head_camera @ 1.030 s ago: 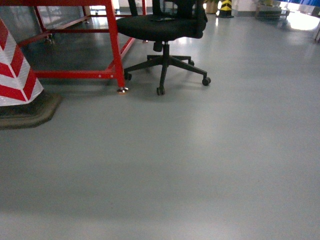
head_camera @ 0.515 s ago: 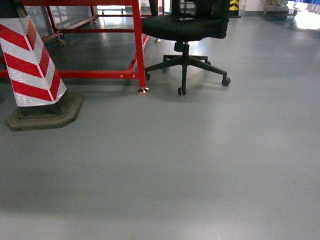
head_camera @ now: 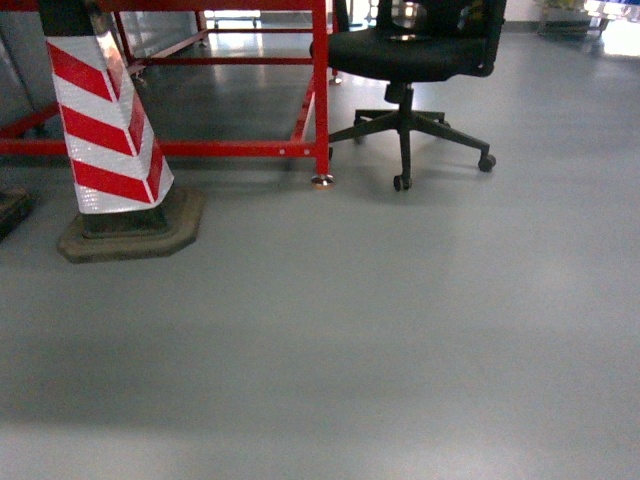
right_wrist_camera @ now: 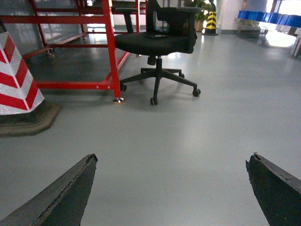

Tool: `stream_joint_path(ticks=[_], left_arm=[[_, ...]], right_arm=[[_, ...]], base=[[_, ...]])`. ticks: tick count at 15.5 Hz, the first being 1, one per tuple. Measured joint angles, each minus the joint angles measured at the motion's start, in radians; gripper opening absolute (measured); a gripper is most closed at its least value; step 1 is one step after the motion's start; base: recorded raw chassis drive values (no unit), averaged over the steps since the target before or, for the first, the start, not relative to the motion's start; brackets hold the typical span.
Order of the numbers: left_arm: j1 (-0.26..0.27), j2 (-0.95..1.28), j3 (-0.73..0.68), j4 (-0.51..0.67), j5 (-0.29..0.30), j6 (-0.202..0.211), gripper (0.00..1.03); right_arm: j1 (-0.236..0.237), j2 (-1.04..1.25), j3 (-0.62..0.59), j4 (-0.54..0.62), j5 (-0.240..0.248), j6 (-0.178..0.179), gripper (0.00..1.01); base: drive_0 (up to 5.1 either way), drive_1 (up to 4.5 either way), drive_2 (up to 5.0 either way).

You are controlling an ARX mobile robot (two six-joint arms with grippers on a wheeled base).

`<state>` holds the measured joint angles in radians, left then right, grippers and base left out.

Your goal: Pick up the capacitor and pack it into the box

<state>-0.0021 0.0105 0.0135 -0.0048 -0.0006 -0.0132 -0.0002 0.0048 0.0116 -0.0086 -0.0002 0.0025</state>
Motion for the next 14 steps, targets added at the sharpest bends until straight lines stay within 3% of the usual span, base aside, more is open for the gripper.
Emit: stream_joint_path(ticks=[14], left_arm=[[0.0, 0.0, 0.0, -0.001, 0.0, 0.0, 0.43]], right_arm=[[0.0, 0.0, 0.0, 0.006, 0.001, 0.0, 0.98]], base=[[-5.1, 2.38, 2.4]])
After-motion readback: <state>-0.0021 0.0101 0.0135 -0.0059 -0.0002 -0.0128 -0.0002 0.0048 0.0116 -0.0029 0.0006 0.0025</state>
